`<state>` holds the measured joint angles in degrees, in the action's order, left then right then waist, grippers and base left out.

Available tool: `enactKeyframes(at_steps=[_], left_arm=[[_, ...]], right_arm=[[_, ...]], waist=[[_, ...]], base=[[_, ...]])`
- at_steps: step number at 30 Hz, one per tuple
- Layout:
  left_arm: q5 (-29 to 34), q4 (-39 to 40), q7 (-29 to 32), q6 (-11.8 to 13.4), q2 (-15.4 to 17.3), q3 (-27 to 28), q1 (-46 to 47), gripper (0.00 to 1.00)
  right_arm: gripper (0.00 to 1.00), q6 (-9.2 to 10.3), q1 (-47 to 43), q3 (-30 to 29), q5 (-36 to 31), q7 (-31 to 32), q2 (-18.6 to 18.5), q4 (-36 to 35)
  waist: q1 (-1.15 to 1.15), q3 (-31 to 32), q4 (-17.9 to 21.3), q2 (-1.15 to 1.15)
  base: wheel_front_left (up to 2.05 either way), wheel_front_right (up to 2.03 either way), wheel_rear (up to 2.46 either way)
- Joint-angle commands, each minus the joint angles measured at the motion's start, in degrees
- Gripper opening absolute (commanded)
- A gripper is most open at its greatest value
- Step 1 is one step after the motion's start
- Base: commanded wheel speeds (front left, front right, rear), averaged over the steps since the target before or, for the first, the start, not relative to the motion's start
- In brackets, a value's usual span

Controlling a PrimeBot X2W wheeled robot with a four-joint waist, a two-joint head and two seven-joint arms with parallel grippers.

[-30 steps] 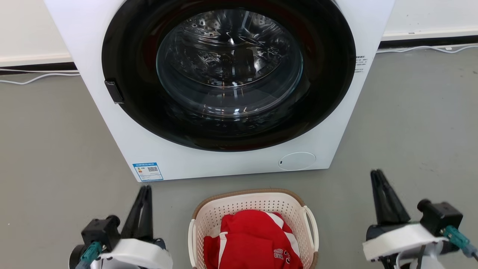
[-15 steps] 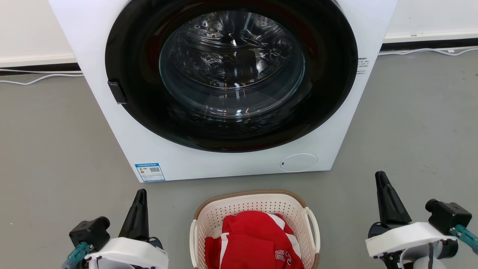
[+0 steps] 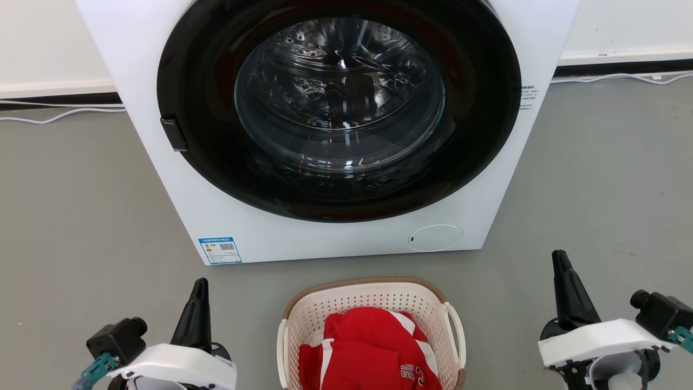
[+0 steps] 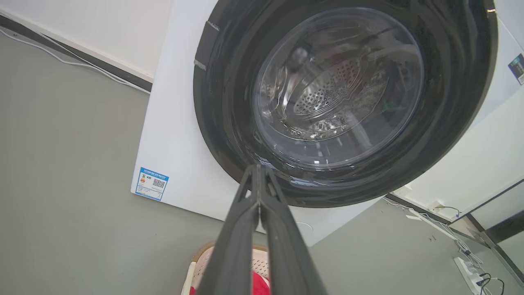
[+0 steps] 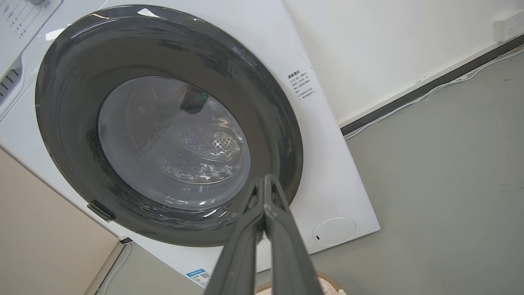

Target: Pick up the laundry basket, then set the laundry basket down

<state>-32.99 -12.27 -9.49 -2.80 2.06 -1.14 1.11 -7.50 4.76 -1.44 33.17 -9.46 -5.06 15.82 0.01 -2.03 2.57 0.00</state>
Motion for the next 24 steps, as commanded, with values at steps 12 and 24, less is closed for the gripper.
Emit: enactKeyframes(at_steps=[12, 24], left_arm=[[-8.29, 0.93, 2.15, -1.15, 0.42, 1.66, 2.63, 0.0], [-15.73, 0.53, 4.18, -1.67, 0.48, 2.54, 2.99, 0.0]], right_arm=[[0.0, 0.0, 1.55, -0.6, 8.22, 2.27, -0.07, -1.48], [0.0, 0.0, 1.54, -1.27, 15.64, 4.28, 0.26, -1.53]], waist=[[-0.01, 0.23, -0.33, 0.0], [-0.01, 0.47, -0.66, 0.0]], base=[[0.0, 0.0, 0.0], [0.0, 0.0, 0.0]])
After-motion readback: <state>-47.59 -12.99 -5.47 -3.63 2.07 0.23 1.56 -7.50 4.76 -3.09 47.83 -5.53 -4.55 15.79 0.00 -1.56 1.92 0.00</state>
